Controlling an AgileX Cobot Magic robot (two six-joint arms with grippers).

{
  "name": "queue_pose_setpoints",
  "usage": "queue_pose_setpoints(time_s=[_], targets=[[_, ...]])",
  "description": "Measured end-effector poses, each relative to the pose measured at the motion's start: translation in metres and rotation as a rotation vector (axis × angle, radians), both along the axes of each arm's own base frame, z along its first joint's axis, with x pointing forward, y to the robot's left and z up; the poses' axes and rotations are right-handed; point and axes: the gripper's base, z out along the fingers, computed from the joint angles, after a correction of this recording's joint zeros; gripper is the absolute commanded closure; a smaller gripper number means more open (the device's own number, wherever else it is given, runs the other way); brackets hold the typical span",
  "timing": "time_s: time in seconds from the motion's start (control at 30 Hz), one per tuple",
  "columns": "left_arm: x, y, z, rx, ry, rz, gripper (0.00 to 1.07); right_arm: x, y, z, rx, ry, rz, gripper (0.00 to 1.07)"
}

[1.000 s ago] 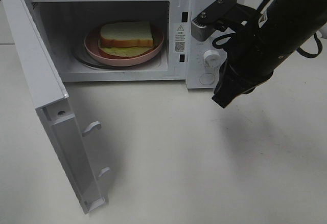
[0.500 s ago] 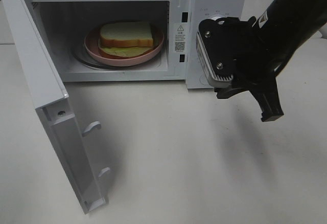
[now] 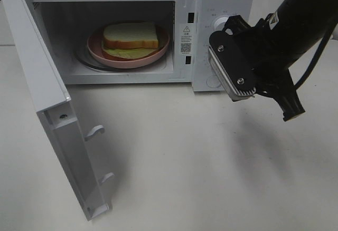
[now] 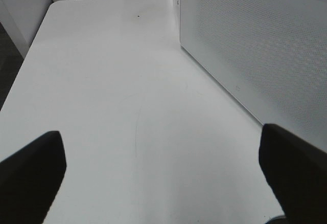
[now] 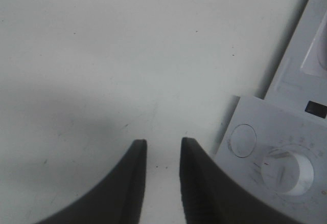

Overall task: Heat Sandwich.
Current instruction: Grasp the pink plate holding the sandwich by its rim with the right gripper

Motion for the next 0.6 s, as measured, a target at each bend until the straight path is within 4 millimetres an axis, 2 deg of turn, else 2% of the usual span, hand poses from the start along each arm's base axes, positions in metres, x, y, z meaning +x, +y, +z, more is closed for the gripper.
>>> queue_pose_setpoints(time_s=[0.03,0.07,0.1,0.13,0.17,0.2,0.27,0.37,0.6], targets=[[0.000,0.000,0.000,0.000,0.000,0.000,0.10,0.002,0.000,0.001,0.013,-0.016,-0.028,0.53],[0.000,0.000,0.000,0.000,0.000,0.000,0.10,0.003,0.001,0.001,0.023,-0.026,-0.044,0.46],[0.000,0.000,0.000,0.000,0.000,0.000,0.10,0.004,0.001,0.002,0.034,-0.033,-0.061,0.40],[0.000,0.000,0.000,0.000,0.000,0.000,0.10,0.004,0.001,0.002,0.034,-0.033,-0.061,0.40],[0.000,0.000,0.000,0.000,0.000,0.000,0.10,0.006,0.002,0.003,0.061,-0.047,-0.103,0.32],[0.000,0.000,0.000,0.000,0.000,0.000,0.10,0.007,0.002,0.003,0.078,-0.055,-0.127,0.21],[0.000,0.000,0.000,0.000,0.000,0.000,0.10,0.009,0.003,0.004,0.098,-0.070,-0.160,0.12],[0.000,0.000,0.000,0.000,0.000,0.000,0.10,0.010,0.003,0.005,0.117,-0.077,-0.187,0.09],[0.000,0.000,0.000,0.000,0.000,0.000,0.10,0.012,0.004,0.006,0.136,-0.099,-0.193,0.11]])
